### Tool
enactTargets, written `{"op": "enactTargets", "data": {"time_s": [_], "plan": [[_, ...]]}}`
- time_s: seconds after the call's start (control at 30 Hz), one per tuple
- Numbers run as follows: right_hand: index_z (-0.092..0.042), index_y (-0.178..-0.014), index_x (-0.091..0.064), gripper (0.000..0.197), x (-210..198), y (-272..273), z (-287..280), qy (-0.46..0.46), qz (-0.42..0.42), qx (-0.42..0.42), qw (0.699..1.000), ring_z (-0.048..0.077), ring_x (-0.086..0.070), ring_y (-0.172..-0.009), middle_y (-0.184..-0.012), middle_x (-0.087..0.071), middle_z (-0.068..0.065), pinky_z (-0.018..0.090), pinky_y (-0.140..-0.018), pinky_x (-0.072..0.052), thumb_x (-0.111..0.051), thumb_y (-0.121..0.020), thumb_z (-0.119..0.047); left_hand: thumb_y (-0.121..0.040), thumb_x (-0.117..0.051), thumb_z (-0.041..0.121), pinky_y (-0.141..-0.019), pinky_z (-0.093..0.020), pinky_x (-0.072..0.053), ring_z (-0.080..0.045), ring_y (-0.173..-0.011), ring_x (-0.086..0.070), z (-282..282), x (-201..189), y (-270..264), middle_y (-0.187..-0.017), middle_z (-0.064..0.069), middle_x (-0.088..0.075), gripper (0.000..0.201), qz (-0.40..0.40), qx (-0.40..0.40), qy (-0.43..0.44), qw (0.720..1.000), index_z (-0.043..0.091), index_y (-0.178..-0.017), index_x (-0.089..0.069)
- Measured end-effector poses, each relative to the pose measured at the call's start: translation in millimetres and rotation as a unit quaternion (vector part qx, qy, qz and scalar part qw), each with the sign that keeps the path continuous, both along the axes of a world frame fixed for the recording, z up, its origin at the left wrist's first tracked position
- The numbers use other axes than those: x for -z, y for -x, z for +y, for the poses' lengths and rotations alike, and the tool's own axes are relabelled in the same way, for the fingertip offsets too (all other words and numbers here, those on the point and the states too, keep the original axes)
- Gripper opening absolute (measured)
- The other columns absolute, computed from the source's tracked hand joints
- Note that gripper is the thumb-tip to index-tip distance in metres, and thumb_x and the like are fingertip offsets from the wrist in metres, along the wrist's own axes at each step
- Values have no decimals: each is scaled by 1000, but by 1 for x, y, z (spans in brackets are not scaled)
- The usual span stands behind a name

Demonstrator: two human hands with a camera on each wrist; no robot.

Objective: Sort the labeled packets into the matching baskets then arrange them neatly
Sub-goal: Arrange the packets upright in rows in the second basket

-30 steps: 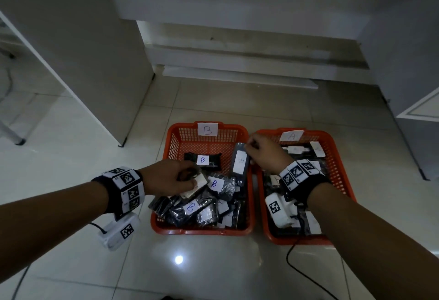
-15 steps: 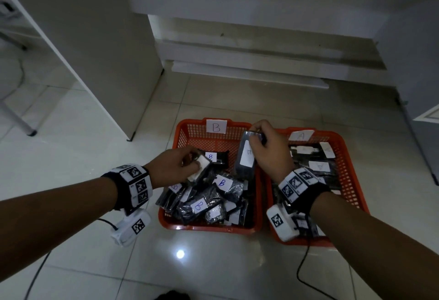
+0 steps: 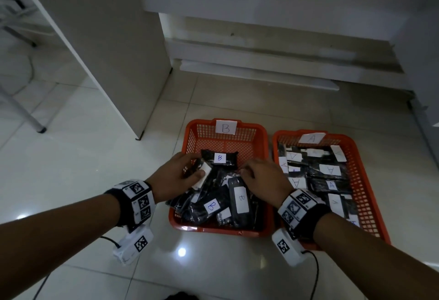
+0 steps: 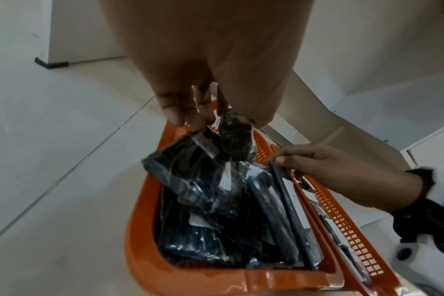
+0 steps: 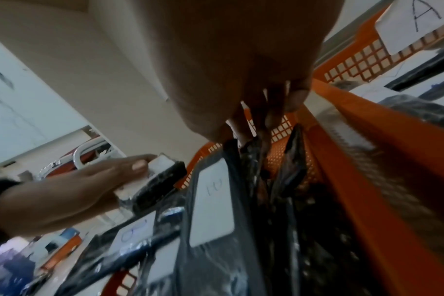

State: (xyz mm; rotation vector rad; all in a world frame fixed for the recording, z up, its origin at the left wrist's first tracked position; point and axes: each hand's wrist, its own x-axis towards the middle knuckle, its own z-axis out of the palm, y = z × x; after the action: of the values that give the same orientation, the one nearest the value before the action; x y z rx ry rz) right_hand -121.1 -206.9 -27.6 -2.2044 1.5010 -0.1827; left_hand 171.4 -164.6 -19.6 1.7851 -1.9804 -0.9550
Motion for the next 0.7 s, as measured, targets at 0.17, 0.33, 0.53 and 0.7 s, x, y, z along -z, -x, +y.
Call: {"op": "enactTargets", "data": {"time_s": [0.17, 0.33, 0.53, 0.7], "plan": [[-18, -71, -72, 51, -10, -15, -9, -171, -30, 88, 981, 15, -71, -64, -66, -73, -4, 36, -71, -59, -55, -93, -60, -97, -53, 60, -101, -33, -50, -11, -112, -56, 5, 6, 3, -125, 5, -48, 54, 16, -18, -14, 1000, 37, -145, -48], [-21, -58, -60, 45, -13, -30, -19, -262, -102, 141, 949, 16, -61, -57, -56, -62, -4, 28, -63, -46, -70, -91, -49, -95, -55, 63, -99, -33, -51, -8, -110, -57, 3, 15, -2, -124, 9, -49, 48, 23, -1, -10, 1000, 41, -137, -51], [-17, -74, -65, 38, -19, -32, -44, -188, -84, 159, 966, 19, -62, -66, -71, -67, 2, 30, -62, -42, -63, -100, -44, -84, -45, 81, -95, -36, -53, -6, -106, -58, -3, 20, -11, -120, 9, -55, 66, 32, 23, -15, 999, 38, -133, -55], [-18, -86, -60, 18, -28, -33, -74, -34, 27, 149, 988, 25, -64, -77, -88, -71, 7, 32, -64, -40, -54, -102, -23, -81, -45, 81, -90, -37, -54, -8, -100, -59, -8, 23, -14, -114, 6, -58, 67, 39, 21, -22, 999, 33, -125, -61]]}}
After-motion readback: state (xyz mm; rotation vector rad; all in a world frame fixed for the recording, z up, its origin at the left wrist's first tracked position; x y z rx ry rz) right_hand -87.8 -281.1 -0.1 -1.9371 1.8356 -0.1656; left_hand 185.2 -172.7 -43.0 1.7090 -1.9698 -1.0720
